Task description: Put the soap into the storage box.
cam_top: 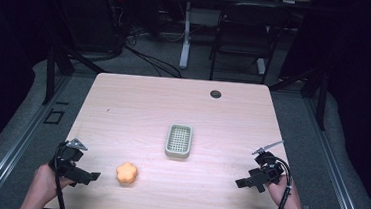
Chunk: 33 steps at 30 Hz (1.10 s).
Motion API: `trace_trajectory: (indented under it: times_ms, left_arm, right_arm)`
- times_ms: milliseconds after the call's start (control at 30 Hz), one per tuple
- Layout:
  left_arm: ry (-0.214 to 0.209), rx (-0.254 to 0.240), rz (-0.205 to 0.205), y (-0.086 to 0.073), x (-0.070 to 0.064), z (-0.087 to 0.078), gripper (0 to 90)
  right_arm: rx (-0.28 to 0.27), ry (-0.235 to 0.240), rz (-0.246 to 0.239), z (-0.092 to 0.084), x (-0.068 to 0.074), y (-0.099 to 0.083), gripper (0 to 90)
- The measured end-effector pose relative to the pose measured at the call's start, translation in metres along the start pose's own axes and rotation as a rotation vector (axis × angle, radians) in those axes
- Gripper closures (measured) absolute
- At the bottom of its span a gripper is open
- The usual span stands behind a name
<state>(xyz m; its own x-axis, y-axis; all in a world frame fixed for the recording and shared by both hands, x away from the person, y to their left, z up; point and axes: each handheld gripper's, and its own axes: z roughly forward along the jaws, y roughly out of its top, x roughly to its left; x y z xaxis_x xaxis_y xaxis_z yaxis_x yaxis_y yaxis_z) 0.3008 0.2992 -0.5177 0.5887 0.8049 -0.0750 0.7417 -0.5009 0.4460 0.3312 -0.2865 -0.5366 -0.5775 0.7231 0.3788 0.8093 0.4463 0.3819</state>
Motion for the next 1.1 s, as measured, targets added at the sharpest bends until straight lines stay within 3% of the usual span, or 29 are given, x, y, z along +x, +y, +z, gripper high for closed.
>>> trace_trajectory:
  times_ms: [33,200,500,700,1100]
  left_arm:
    - [0.018,0.023,-0.016,0.001,0.000,0.000,0.0]
    - [0.018,0.018,-0.010,0.002,-0.003,-0.001,0.0]
    - [-0.012,-0.004,0.028,0.008,-0.013,-0.002,0.0]
    - [-0.040,0.002,0.077,0.014,-0.023,0.003,0.0]
    - [-0.043,-0.001,0.109,0.021,-0.031,0.007,0.0]
  right_arm:
    - [0.000,0.001,-0.001,0.000,0.000,0.000,15.0]
    - [-0.001,0.001,-0.001,0.000,0.000,0.000,15.0]
    - [0.006,0.007,-0.008,-0.001,0.000,0.000,15.0]
    - [-0.012,0.011,0.007,0.000,0.001,0.000,15.0]
    - [-0.012,0.011,0.007,0.000,0.001,0.001,15.0]
